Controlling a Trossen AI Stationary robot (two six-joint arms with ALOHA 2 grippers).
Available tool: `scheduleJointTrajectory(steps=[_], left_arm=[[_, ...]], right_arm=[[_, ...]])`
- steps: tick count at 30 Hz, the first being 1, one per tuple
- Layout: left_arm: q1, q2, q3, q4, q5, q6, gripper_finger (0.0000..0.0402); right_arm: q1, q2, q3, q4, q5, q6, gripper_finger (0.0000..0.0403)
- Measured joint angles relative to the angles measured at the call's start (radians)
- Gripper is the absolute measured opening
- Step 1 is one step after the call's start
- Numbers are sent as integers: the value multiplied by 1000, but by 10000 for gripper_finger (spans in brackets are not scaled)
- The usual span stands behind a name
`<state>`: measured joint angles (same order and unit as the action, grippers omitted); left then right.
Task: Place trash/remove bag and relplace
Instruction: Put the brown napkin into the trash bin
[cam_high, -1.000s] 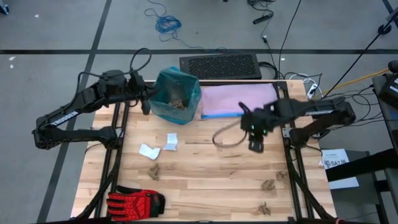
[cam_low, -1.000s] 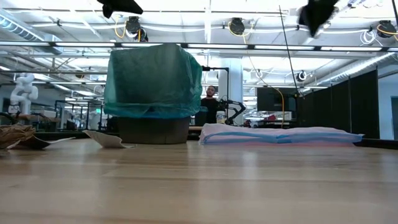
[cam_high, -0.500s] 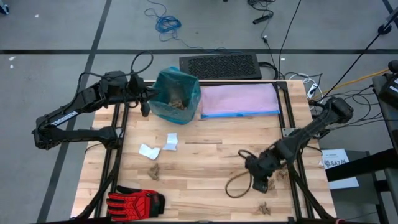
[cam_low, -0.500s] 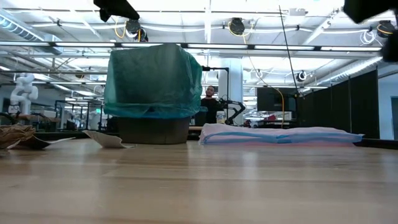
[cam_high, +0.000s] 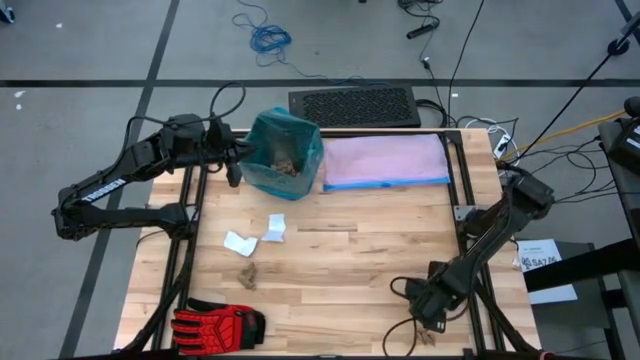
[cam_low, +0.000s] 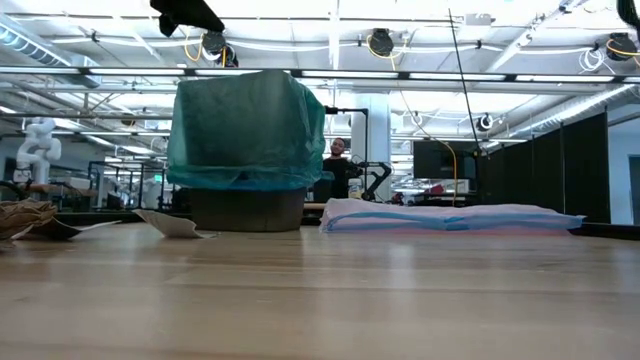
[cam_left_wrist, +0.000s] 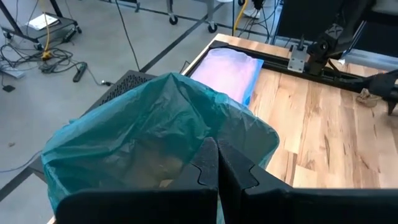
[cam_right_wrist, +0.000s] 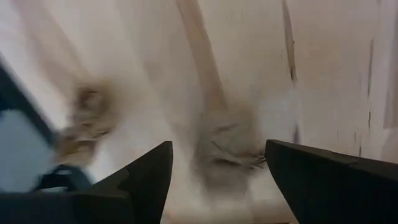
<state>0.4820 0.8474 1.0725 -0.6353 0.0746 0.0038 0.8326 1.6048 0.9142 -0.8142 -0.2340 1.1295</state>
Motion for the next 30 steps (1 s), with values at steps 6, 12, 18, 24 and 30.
scheduleJointTrajectory(steps=[6, 12, 18, 24, 30], left_arm=[[0, 0, 0, 0, 0, -12, 0], [0, 0, 0, -1, 0, -23, 0], [0, 0, 0, -1, 0, -23, 0], [0, 0, 0, -4, 0, -22, 0], [0, 0, 0, -15, 0, -16, 0]], right_arm=[[0, 117, 5, -37, -9, -71, 204], [-8, 111, 14, -69, 28, -123, 36], [-79, 12, 17, -60, 140, -124, 2], [-159, -128, 27, -89, 117, -96, 2], [-108, -185, 27, -136, -62, 0, 46]])
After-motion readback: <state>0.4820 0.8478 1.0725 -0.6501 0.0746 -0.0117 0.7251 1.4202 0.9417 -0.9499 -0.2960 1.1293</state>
